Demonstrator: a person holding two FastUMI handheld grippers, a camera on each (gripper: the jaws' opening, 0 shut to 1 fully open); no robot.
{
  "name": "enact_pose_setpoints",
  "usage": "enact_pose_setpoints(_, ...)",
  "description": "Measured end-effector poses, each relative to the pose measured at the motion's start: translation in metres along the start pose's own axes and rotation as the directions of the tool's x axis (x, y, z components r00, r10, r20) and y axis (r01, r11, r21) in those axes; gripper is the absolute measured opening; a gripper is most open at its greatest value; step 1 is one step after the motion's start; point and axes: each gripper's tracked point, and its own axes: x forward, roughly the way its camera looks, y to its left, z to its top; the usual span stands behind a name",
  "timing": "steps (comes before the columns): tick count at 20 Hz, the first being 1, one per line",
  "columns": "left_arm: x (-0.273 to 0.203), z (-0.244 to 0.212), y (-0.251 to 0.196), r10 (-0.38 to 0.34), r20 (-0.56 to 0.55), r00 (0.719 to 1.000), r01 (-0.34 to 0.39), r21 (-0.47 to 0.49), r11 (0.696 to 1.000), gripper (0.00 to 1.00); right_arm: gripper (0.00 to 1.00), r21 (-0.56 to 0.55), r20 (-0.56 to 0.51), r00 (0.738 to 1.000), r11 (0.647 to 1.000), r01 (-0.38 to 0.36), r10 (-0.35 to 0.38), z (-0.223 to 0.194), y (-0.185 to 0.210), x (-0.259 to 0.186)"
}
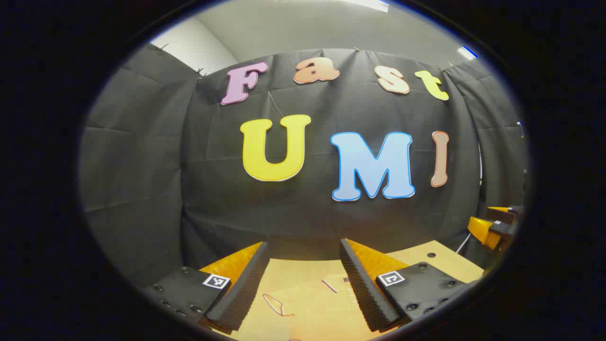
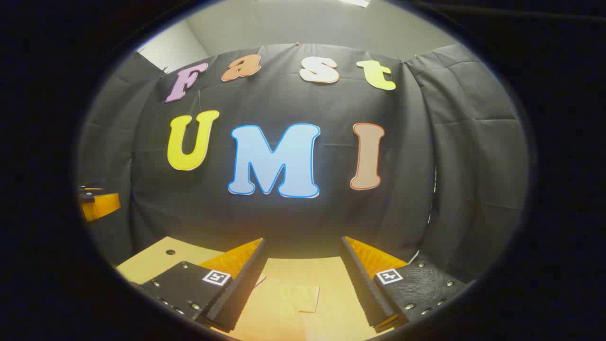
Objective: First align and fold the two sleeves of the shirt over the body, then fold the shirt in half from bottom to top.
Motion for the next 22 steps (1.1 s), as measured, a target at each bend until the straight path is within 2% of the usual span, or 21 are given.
enact_pose_setpoints(15,0.005,-0.004,0.004,0.012,-0.006,1.000,-0.012,-0.006,1.000,0.99,0.96,-0.002,-0.052,0.999,1.000,0.010,-0.010,-0.023,-0.004,0.008)
enact_pose_setpoints(22,0.004,-0.008,0.008,0.019,-0.013,1.000,-0.019,-0.011,1.000,0.99,0.96,0.009,-0.115,0.993,1.000,0.004,-0.003,-0.052,-0.005,0.027)
